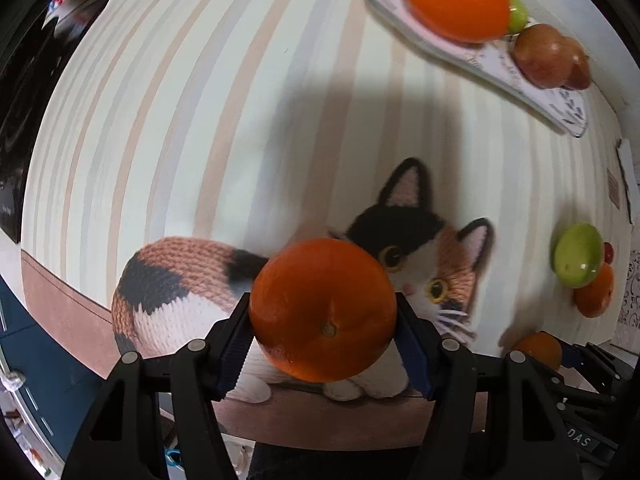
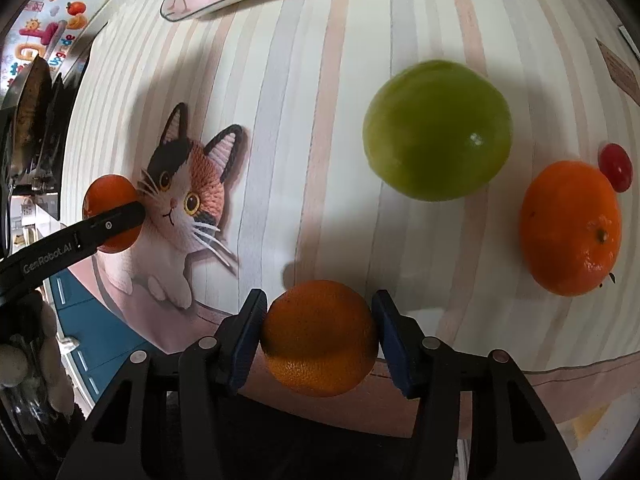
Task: Organize fruits
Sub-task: 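Grasp a small orange with the left tool while the right tool grasps another orange, then carry both small oranges onto the floral plate and open both tools, then move both open tools back toward the green apple and orange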
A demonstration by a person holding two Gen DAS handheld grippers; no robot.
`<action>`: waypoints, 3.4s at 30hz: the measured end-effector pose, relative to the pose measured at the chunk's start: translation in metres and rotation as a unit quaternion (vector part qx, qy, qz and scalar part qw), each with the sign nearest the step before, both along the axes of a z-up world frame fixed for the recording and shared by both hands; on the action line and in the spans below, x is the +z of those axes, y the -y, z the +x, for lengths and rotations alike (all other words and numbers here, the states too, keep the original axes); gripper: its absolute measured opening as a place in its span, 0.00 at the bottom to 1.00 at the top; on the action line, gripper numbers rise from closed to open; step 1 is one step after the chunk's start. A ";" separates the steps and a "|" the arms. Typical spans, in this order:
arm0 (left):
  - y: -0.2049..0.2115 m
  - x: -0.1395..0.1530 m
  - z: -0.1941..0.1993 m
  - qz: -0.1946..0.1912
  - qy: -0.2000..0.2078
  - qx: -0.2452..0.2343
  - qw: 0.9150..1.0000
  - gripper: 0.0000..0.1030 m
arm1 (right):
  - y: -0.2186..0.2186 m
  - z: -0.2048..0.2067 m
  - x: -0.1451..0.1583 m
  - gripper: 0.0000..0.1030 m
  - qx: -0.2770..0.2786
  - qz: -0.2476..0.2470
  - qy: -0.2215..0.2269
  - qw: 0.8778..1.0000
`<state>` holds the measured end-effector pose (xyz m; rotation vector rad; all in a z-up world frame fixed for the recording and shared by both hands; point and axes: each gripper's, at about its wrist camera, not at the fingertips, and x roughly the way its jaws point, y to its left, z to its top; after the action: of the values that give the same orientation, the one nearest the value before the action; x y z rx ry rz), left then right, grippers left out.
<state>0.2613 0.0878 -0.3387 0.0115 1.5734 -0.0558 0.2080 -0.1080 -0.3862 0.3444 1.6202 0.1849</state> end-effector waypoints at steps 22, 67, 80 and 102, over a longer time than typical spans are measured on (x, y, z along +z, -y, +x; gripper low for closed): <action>0.065 0.123 0.139 -0.073 0.105 -0.059 0.990 0.62 | 0.098 0.159 0.079 0.55 -0.133 -0.015 0.136 0.982; 0.083 0.107 0.188 -0.007 0.102 -0.106 0.989 0.84 | 0.101 0.161 0.124 0.93 -0.126 -0.072 0.166 0.975; 0.060 0.167 0.091 -0.024 0.175 -0.086 0.980 0.84 | 0.077 0.101 0.188 0.93 -0.075 -0.092 0.225 0.967; 0.042 0.221 0.013 -0.043 0.234 -0.076 0.968 0.84 | 0.055 0.025 0.255 0.93 -0.060 -0.078 0.288 0.953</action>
<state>0.2740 0.0461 -0.1174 0.0728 1.0933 -0.2251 0.2330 -0.1628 -0.1309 0.2357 1.0258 0.0544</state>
